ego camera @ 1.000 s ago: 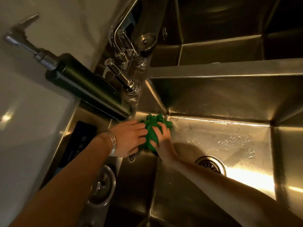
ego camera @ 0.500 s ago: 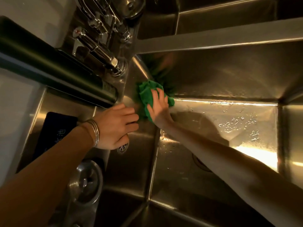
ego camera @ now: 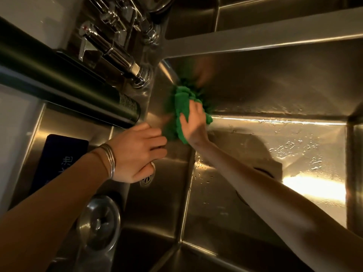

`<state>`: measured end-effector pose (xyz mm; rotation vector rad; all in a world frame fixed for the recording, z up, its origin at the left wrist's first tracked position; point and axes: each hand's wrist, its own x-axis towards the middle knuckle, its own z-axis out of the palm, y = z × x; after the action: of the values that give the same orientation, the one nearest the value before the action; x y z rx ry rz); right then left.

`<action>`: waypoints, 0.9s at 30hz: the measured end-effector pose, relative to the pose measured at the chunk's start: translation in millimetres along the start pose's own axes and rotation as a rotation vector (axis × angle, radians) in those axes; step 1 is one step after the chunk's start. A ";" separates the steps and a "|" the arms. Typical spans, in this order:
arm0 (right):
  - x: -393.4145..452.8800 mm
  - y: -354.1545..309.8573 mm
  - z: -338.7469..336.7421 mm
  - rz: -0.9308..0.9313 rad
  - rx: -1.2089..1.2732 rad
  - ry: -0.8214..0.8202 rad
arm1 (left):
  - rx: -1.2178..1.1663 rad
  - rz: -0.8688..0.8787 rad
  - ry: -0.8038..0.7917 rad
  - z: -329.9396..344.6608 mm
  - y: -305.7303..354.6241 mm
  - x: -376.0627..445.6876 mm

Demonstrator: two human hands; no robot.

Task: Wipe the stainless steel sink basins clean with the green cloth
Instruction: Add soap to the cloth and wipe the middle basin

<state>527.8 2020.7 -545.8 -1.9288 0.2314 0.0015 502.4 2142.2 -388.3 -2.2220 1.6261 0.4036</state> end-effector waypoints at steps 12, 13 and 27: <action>2.8 1.9 10.7 -0.113 -0.058 0.139 | -0.028 -0.001 0.015 0.5 -0.4 1.0; 4.2 17.7 16.2 -0.081 -0.080 0.132 | -0.025 0.000 0.012 0.7 -0.4 0.7; -41.5 64.2 35.2 0.153 -0.054 -0.099 | -0.005 -0.002 -0.039 0.9 -1.1 -1.2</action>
<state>480.5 2037.8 -613.4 -1.9548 0.3150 0.2064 503.1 2144.0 -388.4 -2.2051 1.6052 0.4478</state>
